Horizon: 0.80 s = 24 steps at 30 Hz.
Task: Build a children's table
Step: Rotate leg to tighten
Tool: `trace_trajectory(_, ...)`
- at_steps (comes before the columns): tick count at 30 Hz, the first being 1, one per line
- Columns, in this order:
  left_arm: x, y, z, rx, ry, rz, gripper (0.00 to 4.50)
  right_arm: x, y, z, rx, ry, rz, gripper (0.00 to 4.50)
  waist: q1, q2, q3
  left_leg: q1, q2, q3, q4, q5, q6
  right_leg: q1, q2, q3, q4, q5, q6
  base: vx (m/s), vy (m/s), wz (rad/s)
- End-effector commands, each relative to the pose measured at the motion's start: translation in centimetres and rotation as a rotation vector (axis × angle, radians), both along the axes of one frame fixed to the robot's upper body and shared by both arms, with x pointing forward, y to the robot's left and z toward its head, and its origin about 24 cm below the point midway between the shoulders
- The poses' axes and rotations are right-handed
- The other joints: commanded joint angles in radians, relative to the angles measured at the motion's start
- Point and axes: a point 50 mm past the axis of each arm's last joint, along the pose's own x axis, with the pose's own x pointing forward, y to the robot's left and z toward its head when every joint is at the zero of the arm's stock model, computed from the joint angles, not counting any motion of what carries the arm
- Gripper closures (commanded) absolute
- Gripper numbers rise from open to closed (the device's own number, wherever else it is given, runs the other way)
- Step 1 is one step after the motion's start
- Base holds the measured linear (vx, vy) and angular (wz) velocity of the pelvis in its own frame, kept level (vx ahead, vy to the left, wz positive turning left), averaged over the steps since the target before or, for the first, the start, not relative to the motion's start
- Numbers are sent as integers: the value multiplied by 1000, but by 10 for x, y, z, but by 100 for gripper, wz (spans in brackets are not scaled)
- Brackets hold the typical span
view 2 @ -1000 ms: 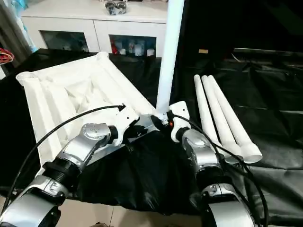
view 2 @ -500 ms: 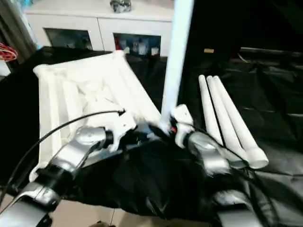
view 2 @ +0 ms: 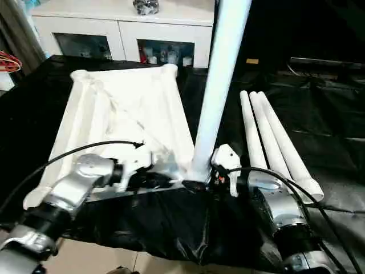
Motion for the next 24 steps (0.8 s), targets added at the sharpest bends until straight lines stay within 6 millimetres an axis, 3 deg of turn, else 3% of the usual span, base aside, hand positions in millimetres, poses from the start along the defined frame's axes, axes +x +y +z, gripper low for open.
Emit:
trace_trajectory(1, -1, -4, 10, -36, -21, -38, 450, -6, 4, -5, -7, 41, 42, 139, 2, -13, -61, 11, 53, -19, -69, -217, 75, 45, -71, 46, -73, -273, -218, 0, 0, 0)
trace_trajectory(8, 8, -11, 10, -80, -36, 68, 450, -6, 10, -10, 15, 71, 7, 172, 5, -16, -60, 11, 51, -17, -68, -220, 67, 45, -73, 47, -75, -291, -213, 0, 0, 0)
trace_trajectory(10, 12, -15, 11, -90, -51, 116, 450, -2, 11, -12, 25, 77, -39, 173, 3, -17, -56, 14, 49, -18, -70, -242, 58, 42, -73, 47, -83, -344, -200, 0, 0, 0)
trace_trajectory(13, 25, -24, 12, -88, -83, 257, 450, 20, 14, -22, -5, 67, -307, 173, -6, -18, -53, 16, 45, -20, -72, -261, 34, 39, -73, 45, -89, -414, -177, 0, 0, 0)
trace_trajectory(14, 25, -24, 12, -88, -83, 257, 450, 20, 14, -22, -5, 67, -307, 173, -13, -19, -54, 13, 41, -22, -72, -264, 22, 43, -74, 42, -90, -437, -168, 0, 0, 0)
trace_trajectory(18, 35, -36, 14, -75, -120, 382, 450, 38, 24, -29, 2, 89, -547, 174, -29, -15, -55, 16, 39, -24, -70, -277, 20, 40, -74, 41, -96, -468, -154, 0, 0, 0)
trace_trajectory(22, 42, -47, 18, -50, -198, 484, 450, 45, 43, -32, 15, 113, -619, 174, -37, -16, -58, 12, 42, -24, -70, -267, 30, 40, -72, 42, -92, -404, -174, 0, 0, 0)
trace_trajectory(24, 42, -52, 19, -73, -195, 481, 450, 45, 49, -32, 18, 97, -596, 174, -33, -16, -60, 13, 43, -21, -68, -257, 40, 41, -73, 43, -90, -367, -182, 0, 0, 0)
